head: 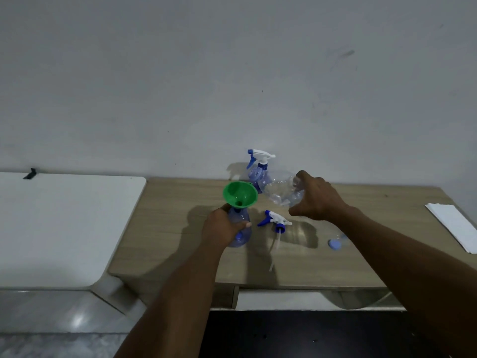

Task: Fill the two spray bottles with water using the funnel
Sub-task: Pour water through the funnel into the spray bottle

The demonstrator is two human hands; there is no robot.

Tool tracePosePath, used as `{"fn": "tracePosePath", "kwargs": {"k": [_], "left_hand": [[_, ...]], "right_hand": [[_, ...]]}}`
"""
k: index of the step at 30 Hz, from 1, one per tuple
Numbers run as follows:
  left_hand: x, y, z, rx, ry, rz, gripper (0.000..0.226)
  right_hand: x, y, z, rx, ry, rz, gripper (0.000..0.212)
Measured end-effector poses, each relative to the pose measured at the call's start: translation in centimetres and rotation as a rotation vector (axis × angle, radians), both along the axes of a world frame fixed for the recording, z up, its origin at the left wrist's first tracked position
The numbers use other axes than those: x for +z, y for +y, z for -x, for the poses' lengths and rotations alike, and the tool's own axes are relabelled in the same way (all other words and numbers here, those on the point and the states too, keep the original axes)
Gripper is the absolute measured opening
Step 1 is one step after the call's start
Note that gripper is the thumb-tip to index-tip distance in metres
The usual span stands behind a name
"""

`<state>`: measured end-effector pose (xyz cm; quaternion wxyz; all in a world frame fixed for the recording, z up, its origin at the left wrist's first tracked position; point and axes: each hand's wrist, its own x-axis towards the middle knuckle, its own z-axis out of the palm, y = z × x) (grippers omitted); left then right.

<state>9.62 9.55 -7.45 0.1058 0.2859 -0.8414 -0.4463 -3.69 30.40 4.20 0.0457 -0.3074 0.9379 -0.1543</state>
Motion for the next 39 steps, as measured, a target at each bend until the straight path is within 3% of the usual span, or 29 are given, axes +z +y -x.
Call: {"fn": "tracePosePath", "kwargs": {"k": [6,13,39], "left_hand": [[0.0,0.1,0.1,-0.006,0.009,0.016,0.056],[-0.1,0.0,0.2,-0.014,-0.003,0.019,0.057],[0.3,0.0,0.4,-0.009,-0.035,0.026,0.063]], "right_hand": [[1.6,-0.2,-0.2,0.015,0.121,-0.203,0.068],[2.8,-0.1,-0.8,0.053,0.186,-0.302,0.066],[2.9,-0.8,-0.7,0.145,0.311,-0.374,0.06]]}}
